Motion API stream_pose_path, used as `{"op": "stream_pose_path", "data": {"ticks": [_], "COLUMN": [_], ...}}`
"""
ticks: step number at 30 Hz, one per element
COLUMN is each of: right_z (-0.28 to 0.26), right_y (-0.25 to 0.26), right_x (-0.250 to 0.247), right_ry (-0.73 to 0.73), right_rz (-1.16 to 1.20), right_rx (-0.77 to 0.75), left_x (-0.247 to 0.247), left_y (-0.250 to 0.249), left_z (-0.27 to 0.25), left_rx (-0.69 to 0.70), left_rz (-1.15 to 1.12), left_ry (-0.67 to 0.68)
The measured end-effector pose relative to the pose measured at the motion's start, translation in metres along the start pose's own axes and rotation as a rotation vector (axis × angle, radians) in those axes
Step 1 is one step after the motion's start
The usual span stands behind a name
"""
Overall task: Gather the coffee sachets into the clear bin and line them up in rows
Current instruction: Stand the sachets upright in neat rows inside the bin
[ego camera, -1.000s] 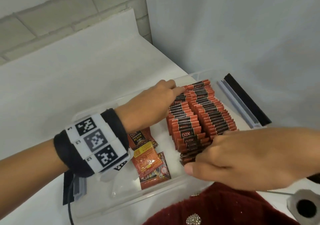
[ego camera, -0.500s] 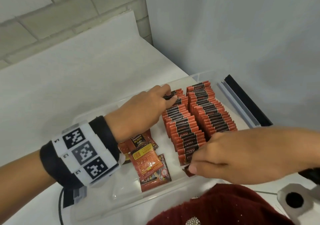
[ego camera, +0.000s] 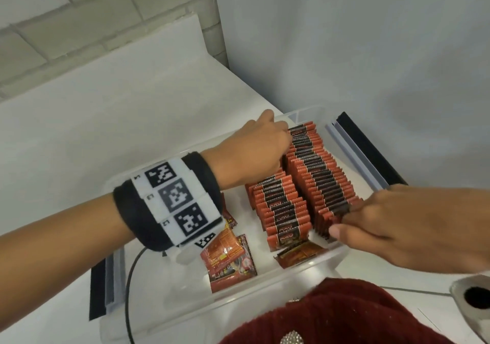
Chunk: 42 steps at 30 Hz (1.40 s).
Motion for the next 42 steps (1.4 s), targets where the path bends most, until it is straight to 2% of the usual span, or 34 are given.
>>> {"op": "stream_pose_path", "data": {"ticks": [3, 5, 10, 13, 17, 21, 24, 27, 29, 31, 34, 37, 42], "right_z": [0.006, 0.007, 0.012, 0.014, 0.021, 0.017, 0.003, -0.013, -0.013, -0.001, 0.019, 0.026, 0.029], "right_y": [-0.005, -0.007, -0.013, -0.014, -0.020, -0.026, -0.040, -0.047, -0.044, -0.039, -0.030, -0.026, -0.025], "right_x": [0.006, 0.007, 0.013, 0.013, 0.018, 0.017, 0.004, -0.011, -0.011, -0.004, 0.006, 0.004, 0.002], "right_ry": [-0.022, -0.061, -0.036, -0.053, -0.031, -0.041, -0.173, -0.431, -0.609, -0.657, -0.578, -0.491, -0.391], "right_rz": [0.106, 0.178, 0.119, 0.088, 0.164, 0.193, 0.233, 0.317, 0.198, 0.020, -0.135, -0.235, -0.024], "right_rx": [-0.010, -0.009, -0.049, -0.083, -0.119, -0.197, -0.255, -0.255, -0.216, -0.202, -0.204, -0.089, -0.053], "left_x": [-0.002, -0.004, 0.001, 0.004, 0.006, 0.003, -0.001, -0.004, -0.006, -0.005, -0.001, 0.007, 0.009], "left_y": [0.000, -0.001, -0.008, -0.015, -0.017, -0.016, -0.018, -0.025, -0.030, -0.033, -0.036, -0.040, -0.046], "left_z": [-0.001, -0.005, -0.007, -0.003, 0.000, -0.003, -0.008, -0.017, -0.020, -0.017, -0.008, -0.001, 0.004], "left_rx": [-0.016, -0.034, -0.146, -0.182, -0.198, -0.223, -0.187, -0.112, -0.083, -0.019, 0.057, 0.097, 0.104], "left_rz": [0.016, -0.018, -0.272, -0.332, -0.395, -0.307, -0.147, -0.220, -0.344, -0.344, -0.341, -0.355, -0.372], "left_ry": [0.020, -0.016, -0.023, -0.020, 0.001, -0.012, -0.067, -0.063, -0.024, 0.062, 0.111, 0.100, 0.033]}}
Point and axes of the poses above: each hand's wrist, its own z-axis towards the middle knuckle, its own x-axis out of the palm, y = z × x, the point moved 1 cm from there along z, towards the middle knuckle, and after that the axes turned 12 degrees about x, right-handed, at the moved point
